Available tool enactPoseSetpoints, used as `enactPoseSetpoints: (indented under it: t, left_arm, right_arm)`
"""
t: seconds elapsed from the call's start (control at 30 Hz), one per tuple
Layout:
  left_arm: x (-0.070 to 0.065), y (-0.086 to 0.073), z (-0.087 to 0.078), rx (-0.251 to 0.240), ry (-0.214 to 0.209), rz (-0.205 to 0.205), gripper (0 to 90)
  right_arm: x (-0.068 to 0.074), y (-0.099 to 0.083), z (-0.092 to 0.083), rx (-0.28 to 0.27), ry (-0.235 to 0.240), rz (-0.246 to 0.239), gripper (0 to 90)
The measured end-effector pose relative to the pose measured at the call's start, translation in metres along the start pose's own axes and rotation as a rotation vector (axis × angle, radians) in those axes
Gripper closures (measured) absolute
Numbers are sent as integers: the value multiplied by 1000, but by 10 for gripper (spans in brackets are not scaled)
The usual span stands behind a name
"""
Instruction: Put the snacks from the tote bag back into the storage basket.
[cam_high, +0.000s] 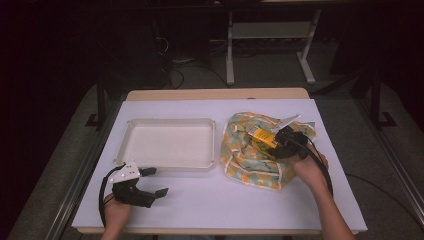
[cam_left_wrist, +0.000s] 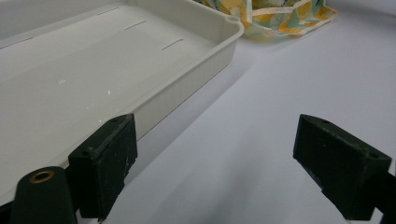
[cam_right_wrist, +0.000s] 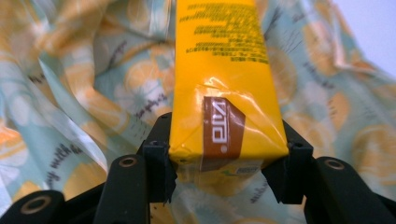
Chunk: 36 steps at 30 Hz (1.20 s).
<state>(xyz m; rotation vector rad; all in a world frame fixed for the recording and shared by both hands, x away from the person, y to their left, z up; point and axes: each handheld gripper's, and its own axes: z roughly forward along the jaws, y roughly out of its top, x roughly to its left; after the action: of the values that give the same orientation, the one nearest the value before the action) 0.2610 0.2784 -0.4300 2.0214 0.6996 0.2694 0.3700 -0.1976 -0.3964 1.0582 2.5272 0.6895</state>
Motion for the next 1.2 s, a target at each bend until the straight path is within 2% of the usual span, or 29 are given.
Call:
enactPoseSetpoints:
  t: [0.17, 0.2, 0.27, 0.4, 0.47, 0.5, 0.57, 0.63, 0.83, 1.2]
  left_arm:
    - [1, 0, 0, -2, 2, 2, 135]
    - [0, 0, 0, 2, 1, -1, 135]
    - [1, 0, 0, 6, 1, 1, 135]
    - [0, 1, 1, 9, 0, 6, 135]
    - [-1, 2, 2, 7, -1, 6, 135]
    - [-1, 2, 2, 7, -1, 8, 135]
    - [-1, 1, 2, 10, -1, 8, 135]
    - [-1, 1, 1, 14, 1, 9, 134]
    - [0, 1, 1, 11, 1, 5, 135]
    - [0, 1, 1, 14, -1, 10, 135]
  right_arm:
    - [-1, 7, -19, -10, -11, -21, 505]
    - [-1, 10, -31, 11, -6, -46, 505]
    - [-1, 10, -35, 19, -9, -46, 505]
    - [1, 15, -53, 75, -30, -83, 504]
    - [3, 17, -54, 116, -38, -107, 504]
    - [4, 19, -49, 159, -40, -129, 503]
    - [4, 19, -45, 176, -40, -137, 502]
    - [1, 20, -46, 148, -20, -111, 501]
    - [1, 30, -42, 138, -14, -113, 495]
    - [-6, 39, -33, 70, 18, -62, 487]
